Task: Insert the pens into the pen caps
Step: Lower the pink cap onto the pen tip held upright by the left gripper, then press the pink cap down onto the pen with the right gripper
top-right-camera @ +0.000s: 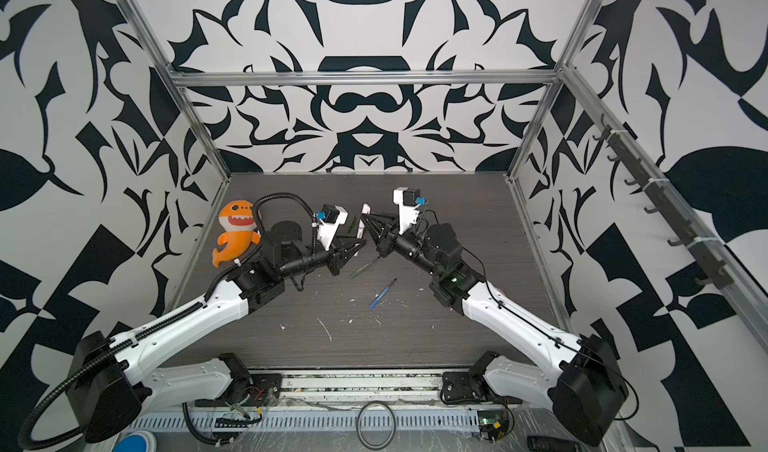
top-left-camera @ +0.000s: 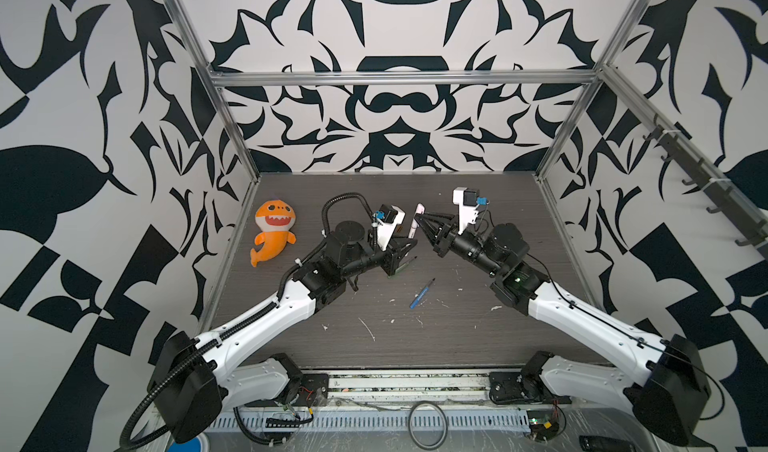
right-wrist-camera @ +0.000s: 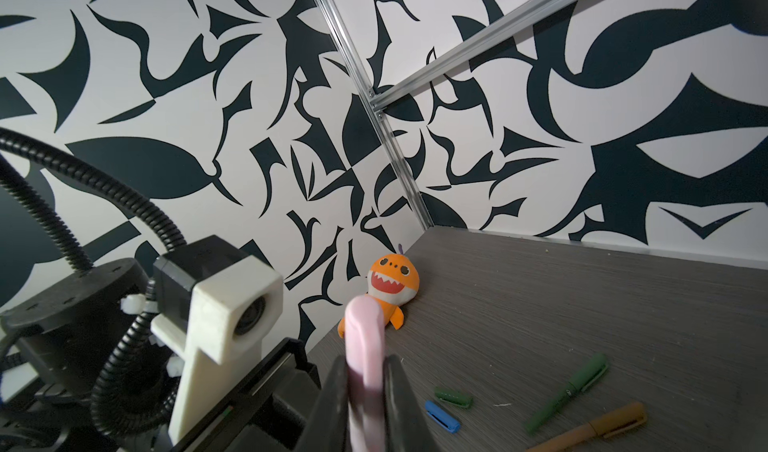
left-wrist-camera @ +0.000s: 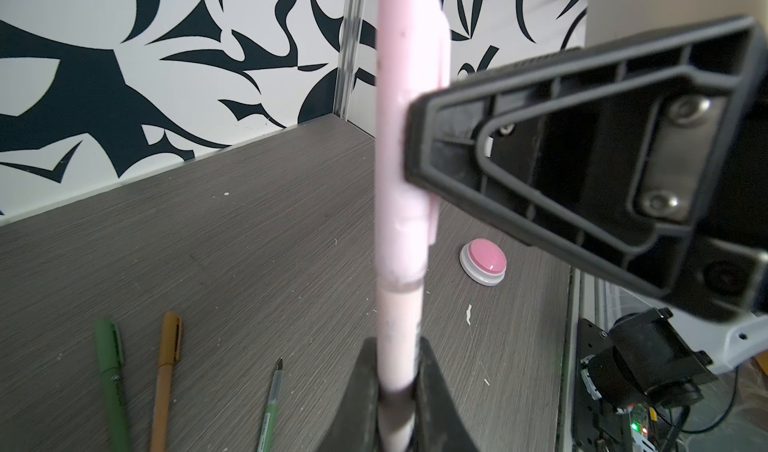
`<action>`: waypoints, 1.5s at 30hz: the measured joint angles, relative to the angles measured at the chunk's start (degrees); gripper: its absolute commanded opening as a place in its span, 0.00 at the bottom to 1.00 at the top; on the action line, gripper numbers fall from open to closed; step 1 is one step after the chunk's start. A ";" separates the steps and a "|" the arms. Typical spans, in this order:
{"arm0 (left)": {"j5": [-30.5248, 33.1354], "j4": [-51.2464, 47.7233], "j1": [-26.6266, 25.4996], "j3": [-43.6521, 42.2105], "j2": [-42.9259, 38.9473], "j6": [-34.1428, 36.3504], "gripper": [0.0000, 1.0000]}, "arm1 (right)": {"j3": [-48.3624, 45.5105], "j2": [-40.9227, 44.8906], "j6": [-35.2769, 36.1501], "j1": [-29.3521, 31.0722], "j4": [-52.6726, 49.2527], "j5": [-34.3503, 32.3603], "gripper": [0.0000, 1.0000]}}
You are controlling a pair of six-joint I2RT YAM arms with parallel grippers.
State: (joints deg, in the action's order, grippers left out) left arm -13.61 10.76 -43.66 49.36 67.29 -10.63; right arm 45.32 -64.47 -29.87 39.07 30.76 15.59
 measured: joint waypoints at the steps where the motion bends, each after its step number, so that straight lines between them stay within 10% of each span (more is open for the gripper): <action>1: 0.17 0.37 0.00 0.02 0.00 -0.02 0.05 | -0.07 0.31 0.04 0.13 -0.92 0.22 0.26; 15: 0.52 3.28 0.26 0.02 0.07 0.68 0.05 | 2.10 7.39 3.76 1.57 -18.01 -2.93 0.40; 34: 0.46 6.54 0.26 -0.55 1.20 2.93 0.04 | 8.85 11.43 17.90 1.51 -37.40 -19.17 0.33; 45: 0.26 6.56 0.26 -0.55 1.49 3.21 0.04 | 20.33 5.75 13.99 -0.48 -35.89 -12.20 0.36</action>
State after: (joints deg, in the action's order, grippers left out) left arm -13.34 17.32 -43.40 48.82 68.77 -7.42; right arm 65.65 -58.72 -15.88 38.59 -5.13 3.40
